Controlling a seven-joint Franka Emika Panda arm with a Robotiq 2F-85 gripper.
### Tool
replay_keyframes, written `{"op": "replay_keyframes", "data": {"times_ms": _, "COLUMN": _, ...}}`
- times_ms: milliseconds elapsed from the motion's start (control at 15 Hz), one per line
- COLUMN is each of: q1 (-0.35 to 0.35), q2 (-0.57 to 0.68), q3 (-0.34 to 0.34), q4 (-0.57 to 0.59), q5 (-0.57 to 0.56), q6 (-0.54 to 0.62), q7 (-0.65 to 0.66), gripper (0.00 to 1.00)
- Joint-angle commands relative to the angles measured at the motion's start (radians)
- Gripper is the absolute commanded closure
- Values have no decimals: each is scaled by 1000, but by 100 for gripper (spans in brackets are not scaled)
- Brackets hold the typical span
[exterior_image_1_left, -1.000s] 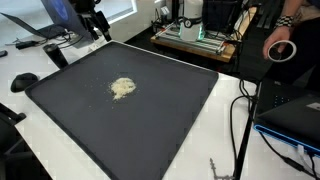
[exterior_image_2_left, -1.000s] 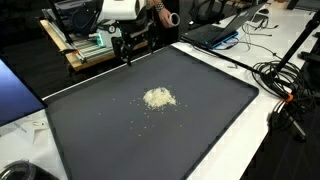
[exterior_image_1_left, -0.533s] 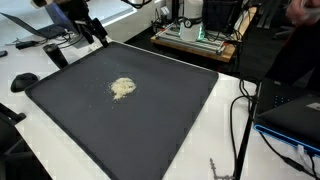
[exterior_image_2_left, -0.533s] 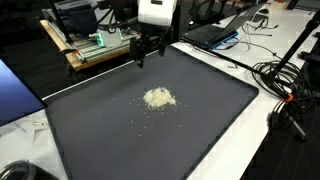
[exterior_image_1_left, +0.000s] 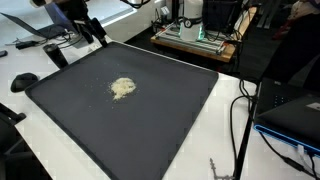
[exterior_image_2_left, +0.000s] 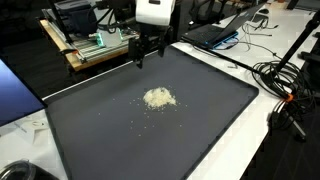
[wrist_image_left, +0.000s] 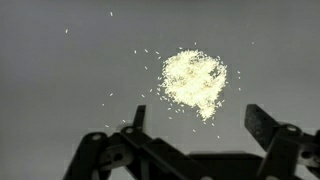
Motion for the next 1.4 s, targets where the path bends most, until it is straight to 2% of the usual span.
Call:
{"op": "replay_keyframes", "data": {"times_ms": 0, "q1": 26, "q2": 75, "q3": 11, "q4": 103, "q5": -14, "q6": -18, "q7": 70, "gripper": 0}}
{"op": "replay_keyframes", "data": {"times_ms": 267, "q1": 110, "q2": 170, "q3": 11, "q4": 220, "q5": -85, "q6": -60, "q7": 187, "gripper": 0}}
{"op": "replay_keyframes", "data": {"times_ms": 533, "q1": 217, "q2": 298, "q3": -11, "q4": 349, "q5": -214, "q6": -127, "q7": 332, "gripper": 0}}
{"op": "replay_keyframes", "data": {"times_ms": 867, "q1": 308, "q2": 440, "q3": -24, "q4": 490, "q5": -318, "q6": -257, "q7": 408, "gripper": 0}}
{"op": "replay_keyframes", "data": {"times_ms": 1067, "q1": 349, "q2": 492, "q3": -29, "q4": 533, "q5": -352, "q6": -279, "q7": 444, "gripper": 0}}
{"op": "replay_keyframes", "data": {"times_ms": 1333, "q1": 399, "q2": 500, "q3": -52, "q4": 497, "q5": -382, "q6": -234, "q7": 580, "gripper": 0}}
